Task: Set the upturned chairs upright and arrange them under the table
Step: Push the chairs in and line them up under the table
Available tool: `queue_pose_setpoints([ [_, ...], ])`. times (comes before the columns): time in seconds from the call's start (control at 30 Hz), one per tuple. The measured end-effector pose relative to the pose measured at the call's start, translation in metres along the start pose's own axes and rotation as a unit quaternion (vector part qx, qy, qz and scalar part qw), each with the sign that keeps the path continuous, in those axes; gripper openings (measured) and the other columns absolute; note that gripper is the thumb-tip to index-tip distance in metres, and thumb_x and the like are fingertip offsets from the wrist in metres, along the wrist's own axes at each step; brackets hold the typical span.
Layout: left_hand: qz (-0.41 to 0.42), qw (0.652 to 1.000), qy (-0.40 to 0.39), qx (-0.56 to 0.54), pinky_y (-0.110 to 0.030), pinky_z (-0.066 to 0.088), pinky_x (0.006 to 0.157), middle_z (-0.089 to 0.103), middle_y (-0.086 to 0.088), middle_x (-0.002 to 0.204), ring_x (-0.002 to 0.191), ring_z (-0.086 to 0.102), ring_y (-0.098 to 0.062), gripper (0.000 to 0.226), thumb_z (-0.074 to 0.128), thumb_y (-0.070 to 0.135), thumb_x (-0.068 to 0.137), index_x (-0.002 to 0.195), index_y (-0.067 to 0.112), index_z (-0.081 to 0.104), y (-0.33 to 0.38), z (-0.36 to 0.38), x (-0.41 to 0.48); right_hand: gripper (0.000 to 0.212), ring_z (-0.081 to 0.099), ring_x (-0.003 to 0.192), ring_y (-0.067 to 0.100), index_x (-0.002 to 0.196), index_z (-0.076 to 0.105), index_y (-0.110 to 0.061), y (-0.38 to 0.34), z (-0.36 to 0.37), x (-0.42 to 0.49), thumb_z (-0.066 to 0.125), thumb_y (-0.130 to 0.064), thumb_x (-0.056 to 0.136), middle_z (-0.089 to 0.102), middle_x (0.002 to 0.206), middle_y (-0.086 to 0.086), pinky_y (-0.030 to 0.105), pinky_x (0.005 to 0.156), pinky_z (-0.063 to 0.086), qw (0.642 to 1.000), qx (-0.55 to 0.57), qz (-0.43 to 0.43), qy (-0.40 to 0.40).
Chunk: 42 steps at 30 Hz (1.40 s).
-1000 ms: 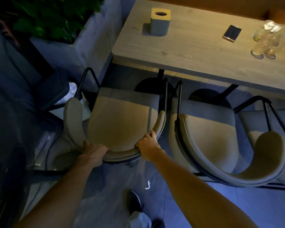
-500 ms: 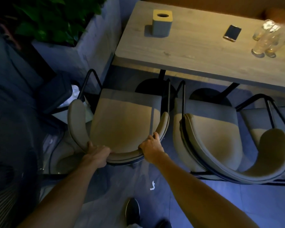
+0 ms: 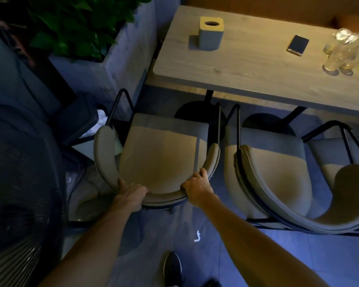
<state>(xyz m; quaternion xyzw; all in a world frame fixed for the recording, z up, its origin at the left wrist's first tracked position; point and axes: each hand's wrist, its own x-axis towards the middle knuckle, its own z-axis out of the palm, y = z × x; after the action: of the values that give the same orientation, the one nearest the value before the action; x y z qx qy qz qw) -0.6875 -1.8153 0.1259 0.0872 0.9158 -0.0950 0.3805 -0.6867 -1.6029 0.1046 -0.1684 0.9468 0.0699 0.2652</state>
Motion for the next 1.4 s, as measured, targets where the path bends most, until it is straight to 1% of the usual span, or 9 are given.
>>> queue_pose_setpoints([
  [0.27, 0.018, 1.000, 0.022, 0.003, -0.066, 0.011, 0.113, 0.058, 0.000, 0.126, 0.126, 0.047, -0.026, 0.056, 0.057, 0.002, 0.086, 0.131, 0.036, 0.056, -0.001, 0.009, 0.005, 0.038, 0.039, 0.133, 0.032, 0.127, 0.059, -0.026, 0.001, -0.005, -0.008, 0.061, -0.033, 0.090, 0.058, 0.129, 0.005, 0.060, 0.117, 0.007, 1.000, -0.008, -0.024, -0.015],
  [0.57, 0.120, 0.991, 0.050, 0.007, -0.042, 0.045, 0.091, 0.062, -0.005, 0.122, 0.111, 0.060, -0.027, 0.041, 0.067, 0.032, 0.088, 0.126, 0.019, 0.055, 0.047, -0.006, -0.008, 0.051, 0.042, 0.129, 0.030, 0.136, 0.052, -0.019, 0.021, -0.019, -0.045, 0.061, -0.019, 0.086, 0.053, 0.132, 0.008, 0.045, 0.114, 0.029, 0.991, 0.110, -0.077, 0.026],
  [0.67, 0.155, 0.979, 0.116, -0.055, -0.039, 0.048, 0.086, 0.063, -0.006, 0.121, 0.108, 0.062, -0.028, 0.044, 0.061, 0.031, 0.090, 0.132, 0.020, 0.050, 0.106, -0.030, -0.009, 0.054, 0.039, 0.129, 0.030, 0.137, 0.050, -0.019, 0.053, -0.025, -0.066, 0.059, -0.012, 0.085, 0.048, 0.138, 0.007, 0.046, 0.106, 0.039, 0.978, 0.199, -0.023, 0.053],
  [0.77, 0.179, 0.955, 0.209, -0.110, -0.042, 0.050, 0.087, 0.053, -0.009, 0.128, 0.110, 0.058, -0.031, 0.058, 0.058, 0.027, 0.092, 0.146, 0.022, 0.036, 0.168, -0.053, -0.009, 0.058, 0.042, 0.126, 0.035, 0.140, 0.045, -0.014, 0.104, -0.016, -0.092, 0.060, -0.014, 0.084, 0.046, 0.136, 0.012, 0.045, 0.103, 0.042, 0.976, 0.196, 0.045, 0.086],
  [0.9, 0.275, 0.924, 0.257, -0.064, -0.046, 0.043, 0.093, 0.045, -0.010, 0.128, 0.116, 0.047, -0.033, 0.059, 0.056, 0.020, 0.091, 0.145, 0.020, 0.034, 0.240, -0.082, -0.010, 0.053, 0.047, 0.122, 0.036, 0.140, 0.037, -0.015, 0.173, 0.009, -0.129, 0.053, -0.030, 0.092, 0.044, 0.135, 0.011, 0.045, 0.097, 0.045, 0.962, 0.202, 0.146, 0.110],
  [1.0, 0.324, 0.911, 0.254, -0.019, -0.046, 0.035, 0.103, 0.043, -0.013, 0.136, 0.129, 0.035, -0.033, 0.058, 0.058, 0.018, 0.089, 0.144, 0.016, 0.038, 0.293, -0.087, -0.006, 0.062, 0.047, 0.126, 0.038, 0.146, 0.027, -0.017, 0.211, 0.035, -0.153, 0.043, -0.049, 0.096, 0.041, 0.142, 0.013, 0.048, 0.099, 0.044, 0.946, 0.245, 0.208, 0.045],
  [1.17, 0.276, 0.939, 0.175, 0.109, -0.054, 0.010, 0.119, 0.038, -0.026, 0.147, 0.143, 0.020, -0.043, 0.041, 0.055, 0.027, 0.096, 0.133, 0.010, 0.051, 0.360, -0.072, -0.005, 0.065, 0.056, 0.112, 0.038, 0.146, 0.033, -0.014, 0.238, 0.077, -0.179, 0.017, -0.054, 0.097, 0.053, 0.131, 0.021, 0.047, 0.095, 0.047, 0.940, 0.291, 0.157, -0.082],
  [1.23, 0.258, 0.943, 0.148, 0.148, -0.056, 0.005, 0.119, 0.042, -0.026, 0.145, 0.141, 0.025, -0.044, 0.037, 0.052, 0.020, 0.098, 0.133, 0.010, 0.051, 0.379, -0.068, -0.005, 0.061, 0.061, 0.108, 0.034, 0.136, 0.044, -0.017, 0.243, 0.088, -0.180, 0.031, -0.060, 0.094, 0.061, 0.123, 0.014, 0.045, 0.093, 0.049, 0.939, 0.291, 0.153, -0.100],
  [1.4, 0.236, 0.954, 0.107, 0.153, -0.055, 0.011, 0.116, 0.065, -0.009, 0.120, 0.127, 0.043, -0.036, 0.024, 0.062, 0.023, 0.091, 0.113, 0.016, 0.067, 0.410, -0.064, 0.005, 0.065, 0.063, 0.104, 0.030, 0.135, 0.043, -0.020, 0.256, 0.095, -0.178, 0.055, -0.057, 0.084, 0.065, 0.121, 0.011, 0.038, 0.089, 0.051, 0.935, 0.311, 0.128, -0.115],
])
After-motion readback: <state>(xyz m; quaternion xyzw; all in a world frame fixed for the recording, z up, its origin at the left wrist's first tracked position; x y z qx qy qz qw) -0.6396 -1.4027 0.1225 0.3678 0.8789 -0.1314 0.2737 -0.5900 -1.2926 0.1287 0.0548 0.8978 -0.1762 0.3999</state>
